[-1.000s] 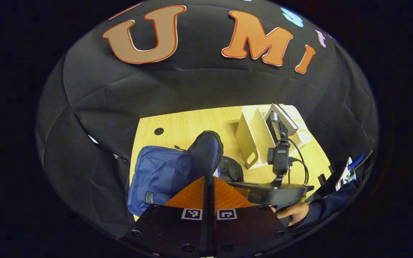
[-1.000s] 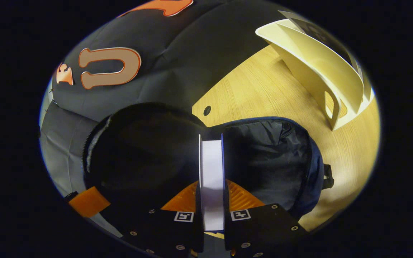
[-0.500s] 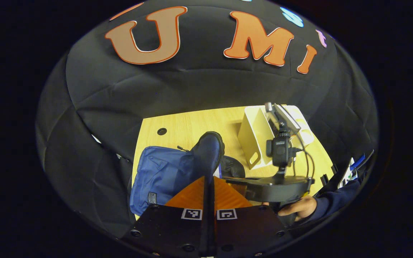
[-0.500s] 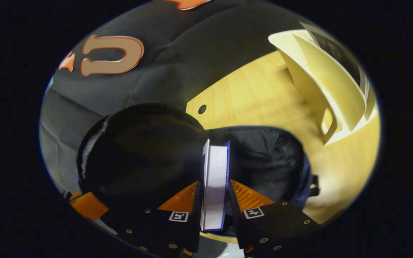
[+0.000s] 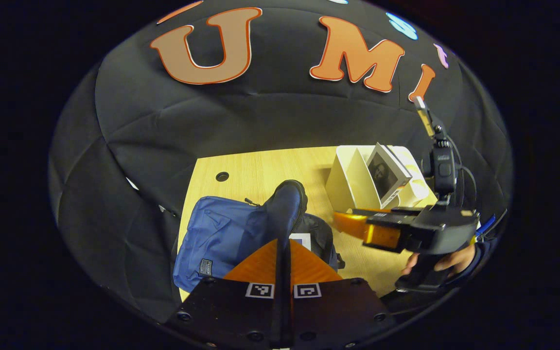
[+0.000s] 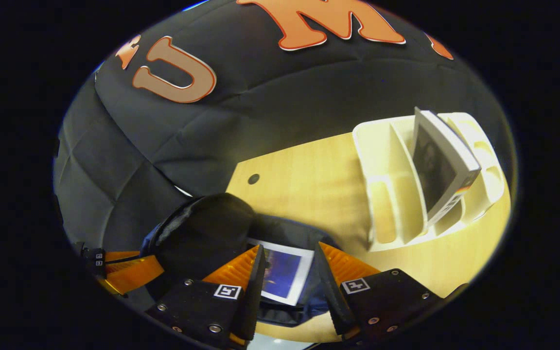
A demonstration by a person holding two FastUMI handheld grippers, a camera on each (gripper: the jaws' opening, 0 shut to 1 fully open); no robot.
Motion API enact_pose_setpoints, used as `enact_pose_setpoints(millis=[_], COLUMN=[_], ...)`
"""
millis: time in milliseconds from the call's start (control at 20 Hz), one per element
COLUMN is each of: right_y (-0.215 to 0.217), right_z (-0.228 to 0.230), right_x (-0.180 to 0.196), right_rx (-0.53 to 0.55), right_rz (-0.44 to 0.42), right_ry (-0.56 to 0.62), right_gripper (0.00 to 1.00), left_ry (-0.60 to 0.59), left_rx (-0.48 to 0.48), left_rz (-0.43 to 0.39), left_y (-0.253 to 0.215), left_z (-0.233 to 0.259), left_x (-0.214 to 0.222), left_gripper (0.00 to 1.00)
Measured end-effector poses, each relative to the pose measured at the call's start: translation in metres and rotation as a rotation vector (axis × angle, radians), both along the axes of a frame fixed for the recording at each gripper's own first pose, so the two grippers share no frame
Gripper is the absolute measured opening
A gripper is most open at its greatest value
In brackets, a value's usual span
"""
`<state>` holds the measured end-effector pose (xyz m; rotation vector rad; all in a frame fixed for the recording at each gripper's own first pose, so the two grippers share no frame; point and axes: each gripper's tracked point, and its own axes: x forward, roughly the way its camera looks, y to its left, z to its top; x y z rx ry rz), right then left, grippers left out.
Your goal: Open the schoolbag, grab two books from the bookshelf and put them into the schoolbag.
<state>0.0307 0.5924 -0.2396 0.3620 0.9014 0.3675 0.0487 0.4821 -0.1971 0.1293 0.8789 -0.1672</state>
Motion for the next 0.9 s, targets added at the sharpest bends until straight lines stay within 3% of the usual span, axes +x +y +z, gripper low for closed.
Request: enact_pose_setpoints(millis=[50, 100, 250, 300, 350, 400, 450, 550, 700, 900], right_y=[-0.012, -0.026, -0.063, -0.074, -0.086, -0.100, -0.115, -0.140, -0.178, -0.190], right_z=[0.008, 0.014, 0.033, 0.038, 0.044, 0.050, 0.057, 0.068, 0.079, 0.058], right_x=[0.007, 0.014, 0.029, 0.034, 0.039, 0.046, 0.053, 0.067, 0.086, 0.097], right_rx=[-0.027, -0.063, -0.148, -0.170, -0.194, -0.223, -0.251, -0.298, -0.364, -0.343], right_rz=[-0.006, -0.016, -0.038, -0.042, -0.050, -0.061, -0.073, -0.091, -0.133, -0.114], right_ry=[-0.017, -0.038, -0.080, -0.090, -0.100, -0.113, -0.125, -0.142, -0.136, -0.014], right_gripper=[0.44, 0.61, 0.63, 0.51, 0.65, 0.58, 0.70, 0.76, 0.95, 0.95], left_ry=[-0.001, 0.003, 0.006, 0.008, 0.009, 0.008, 0.010, 0.013, 0.014, 0.016], left_rx=[0.000, -0.002, -0.006, -0.007, -0.009, -0.012, -0.016, -0.023, -0.036, -0.058], left_rz=[-0.001, -0.002, -0.002, -0.002, -0.001, 0.000, 0.000, 0.003, 0.013, 0.027], left_y=[-0.001, -0.002, -0.006, -0.007, -0.008, -0.009, -0.010, -0.012, -0.014, -0.016], left_z=[-0.001, -0.003, -0.008, -0.009, -0.010, -0.010, -0.012, -0.015, -0.018, -0.022], left_x=[0.000, 0.000, -0.001, 0.000, -0.001, -0.001, -0.002, -0.003, -0.003, -0.004], left_gripper=[0.01, 0.00, 0.01, 0.00, 0.00, 0.00, 0.00, 0.00, 0.00, 0.01])
